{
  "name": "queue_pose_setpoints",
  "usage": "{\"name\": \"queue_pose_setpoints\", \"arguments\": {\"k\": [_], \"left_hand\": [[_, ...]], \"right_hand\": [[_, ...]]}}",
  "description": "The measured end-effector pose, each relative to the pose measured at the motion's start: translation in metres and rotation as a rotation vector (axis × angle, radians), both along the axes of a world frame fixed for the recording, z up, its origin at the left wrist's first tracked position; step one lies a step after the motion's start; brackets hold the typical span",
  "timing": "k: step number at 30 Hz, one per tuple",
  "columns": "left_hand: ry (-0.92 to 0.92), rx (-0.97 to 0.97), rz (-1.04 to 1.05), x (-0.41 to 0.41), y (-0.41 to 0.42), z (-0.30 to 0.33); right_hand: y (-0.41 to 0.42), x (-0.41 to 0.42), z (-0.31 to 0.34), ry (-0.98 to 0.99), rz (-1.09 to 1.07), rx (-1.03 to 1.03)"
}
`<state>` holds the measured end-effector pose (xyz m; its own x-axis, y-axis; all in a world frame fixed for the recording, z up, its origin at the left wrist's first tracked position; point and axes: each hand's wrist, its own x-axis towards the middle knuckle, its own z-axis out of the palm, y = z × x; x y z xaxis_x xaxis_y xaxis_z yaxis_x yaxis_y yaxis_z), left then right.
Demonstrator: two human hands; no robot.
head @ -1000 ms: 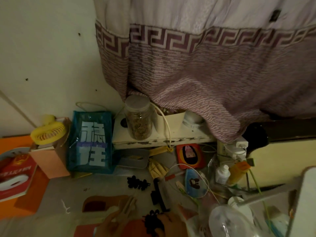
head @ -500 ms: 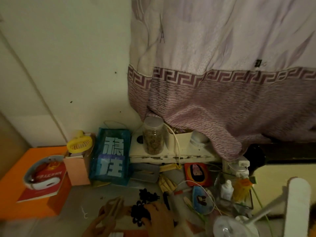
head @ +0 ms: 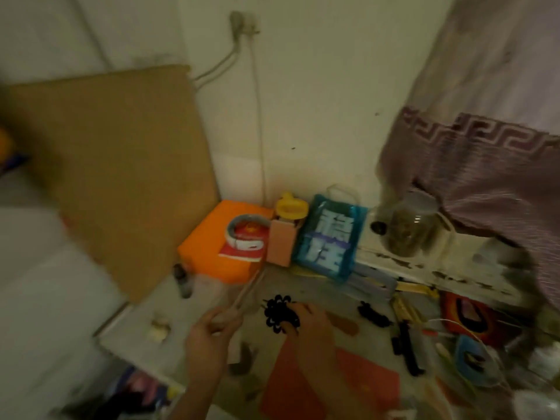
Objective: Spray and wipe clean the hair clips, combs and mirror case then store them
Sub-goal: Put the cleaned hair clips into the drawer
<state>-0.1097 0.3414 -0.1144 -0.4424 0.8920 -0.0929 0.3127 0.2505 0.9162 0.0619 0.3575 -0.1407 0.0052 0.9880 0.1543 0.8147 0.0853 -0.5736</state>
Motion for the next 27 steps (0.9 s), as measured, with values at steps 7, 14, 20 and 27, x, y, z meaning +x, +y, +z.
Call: {"name": "queue_pose_setpoints", "arguments": {"k": [7, 14, 20, 27], "left_hand": [[-0.006, 0.045, 0.209, -0.116, -0.065, -0.011], [-0.013, -0.019, 0.445, -0.188, -0.124, -0.025], [-0.086, -0.029, 0.646, -0.217, -0.158, -0.044], [-0.082, -0.127, 0.829, -0.238, -0.174, -0.089]], "right_hand": [[-0.026, -0.114, -0.003, 0.097, 0.191, -0.042], [-0.048, -0.201, -0.011, 0.075, 0.368, -0.061], [-0.048, -0.248, -0.033, 0.085, 0.447, -0.146], [-0.033, -0.286, -0.084, 0.086, 0.538, -0.238]]}}
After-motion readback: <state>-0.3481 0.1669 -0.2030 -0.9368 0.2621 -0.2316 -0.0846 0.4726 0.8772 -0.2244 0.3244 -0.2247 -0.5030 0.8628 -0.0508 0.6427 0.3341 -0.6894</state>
